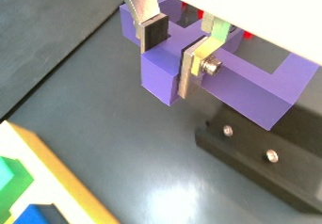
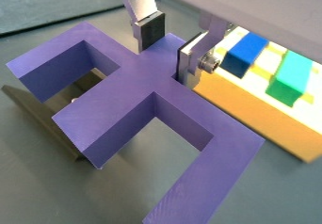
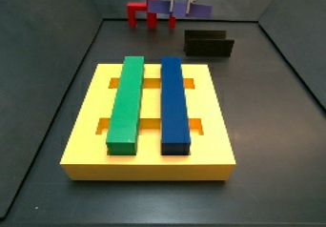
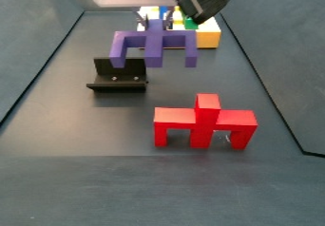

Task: Pick up the purple object. Move up. Place the purple object on the fixture. Regrasp the purple object. Move to above the board. Insert the purple object.
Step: Place the purple object on the fixture.

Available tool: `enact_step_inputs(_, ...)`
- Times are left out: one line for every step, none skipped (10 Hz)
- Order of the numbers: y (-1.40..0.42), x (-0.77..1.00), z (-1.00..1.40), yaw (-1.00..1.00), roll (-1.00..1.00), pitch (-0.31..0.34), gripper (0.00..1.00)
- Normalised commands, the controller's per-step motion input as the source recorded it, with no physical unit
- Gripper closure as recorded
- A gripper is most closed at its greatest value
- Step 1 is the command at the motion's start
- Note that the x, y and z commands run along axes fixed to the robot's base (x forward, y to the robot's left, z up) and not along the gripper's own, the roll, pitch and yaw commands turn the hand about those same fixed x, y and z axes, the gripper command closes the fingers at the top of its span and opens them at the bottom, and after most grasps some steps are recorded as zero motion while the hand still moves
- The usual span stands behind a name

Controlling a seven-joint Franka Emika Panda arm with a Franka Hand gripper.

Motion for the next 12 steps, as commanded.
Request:
enact_step_inputs(0.0, 0.82, 0.01, 0.0, -0.7, -0.086, 1.0)
enact_step_inputs(-0.03, 0.82, 0.0, 0.0, -0.59, -0.163, 1.0)
enact_step_inputs(-0.04, 0.75, 0.0, 0.0, -0.52, -0.291, 1.0)
enact_step_inputs(-0.05, 0.78, -0.03, 0.0, -0.43, -0.294, 1.0)
enact_step_inputs(0.0, 0.75, -0.17, 0.07, -0.37, -0.36, 1.0)
enact_step_inputs(0.0, 0.85, -0.23, 0.11, -0.33, -0.2, 1.0)
enact_step_inputs(0.0, 0.95, -0.21, 0.16, -0.29, 0.0, 1.0)
enact_step_inputs(0.0, 0.83, -0.31, 0.2, -0.38, 0.069, 1.0)
enact_step_inputs(0.0, 0.7, -0.27, 0.27, -0.47, 0.074, 1.0)
enact_step_inputs(0.0, 0.5, -0.23, 0.23, -0.54, 0.057, 1.0)
enact_step_inputs(0.0, 0.3, -0.35, 0.07, -0.47, 0.0, 1.0)
enact_step_inputs(0.03, 0.33, -0.27, 0.0, -0.42, 0.0, 1.0)
